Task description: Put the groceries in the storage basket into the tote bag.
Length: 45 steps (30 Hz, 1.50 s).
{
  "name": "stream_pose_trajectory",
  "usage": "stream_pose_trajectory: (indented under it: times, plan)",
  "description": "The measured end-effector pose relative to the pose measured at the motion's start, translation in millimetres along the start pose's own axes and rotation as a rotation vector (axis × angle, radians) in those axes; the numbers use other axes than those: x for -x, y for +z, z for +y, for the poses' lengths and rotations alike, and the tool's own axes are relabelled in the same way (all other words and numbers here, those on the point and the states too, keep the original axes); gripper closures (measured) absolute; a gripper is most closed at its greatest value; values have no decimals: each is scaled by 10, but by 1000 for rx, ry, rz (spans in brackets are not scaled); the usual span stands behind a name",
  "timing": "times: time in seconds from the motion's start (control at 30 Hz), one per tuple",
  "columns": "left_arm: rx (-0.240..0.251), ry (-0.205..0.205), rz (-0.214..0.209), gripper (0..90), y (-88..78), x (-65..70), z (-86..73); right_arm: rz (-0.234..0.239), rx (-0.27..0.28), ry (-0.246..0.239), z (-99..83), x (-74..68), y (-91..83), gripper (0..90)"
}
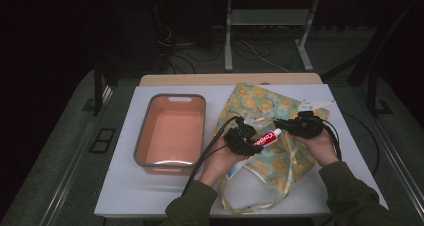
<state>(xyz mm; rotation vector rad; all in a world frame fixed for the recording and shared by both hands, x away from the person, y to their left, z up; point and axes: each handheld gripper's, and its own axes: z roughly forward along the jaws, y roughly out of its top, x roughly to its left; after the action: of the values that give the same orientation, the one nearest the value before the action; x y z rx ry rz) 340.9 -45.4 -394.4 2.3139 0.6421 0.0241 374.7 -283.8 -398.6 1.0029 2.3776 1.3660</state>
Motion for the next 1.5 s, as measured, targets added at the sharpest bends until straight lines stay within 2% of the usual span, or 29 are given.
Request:
stream_pose_trajectory:
  times: [0.13, 0.33, 0.63, 0.7, 0.83, 0.93, 1.03, 1.1, 1.23, 1.37, 1.43, 1.5]
  plan:
    - [-33, -11, 17, 749, 167, -39, -26, 1, 1, -4, 3, -9, 6, 889]
    - [-52, -36, 29, 746, 342, -73, -67, 2, 2, -4, 2, -8, 3, 889]
    - [-47, -44, 36, 716, 400, -95, -79, 4, 2, -7, 4, -19, 3, 889]
    - [-11, -36, 47, 632, 366, -92, -93, 4, 2, -7, 2, -15, 2, 889]
    - [0, -32, 53, 468, 268, -67, -136, 4, 3, -6, 0, -15, -1, 889]
    - [12, -20, 68, 398, 188, -9, -192, 4, 0, -9, 0, -17, 4, 889]
    - [21, -29, 72, 362, 110, 58, -274, 1, -2, -9, 1, -23, 9, 889]
    - [20, -27, 97, 356, 71, 91, -316, 0, -4, -11, -1, -21, 11, 889]
    - [3, -37, 105, 360, 42, 103, -401, 0, -3, -9, 0, -23, 2, 889]
    - [-21, -68, 105, 406, 50, 103, -528, -1, 0, -8, -1, -20, -6, 889]
    - [-39, -71, 101, 413, 61, 104, -572, -1, 0, -7, -1, -18, -6, 889]
    - [-50, -73, 111, 482, 71, 103, -604, -1, 0, -7, -1, -18, -6, 889]
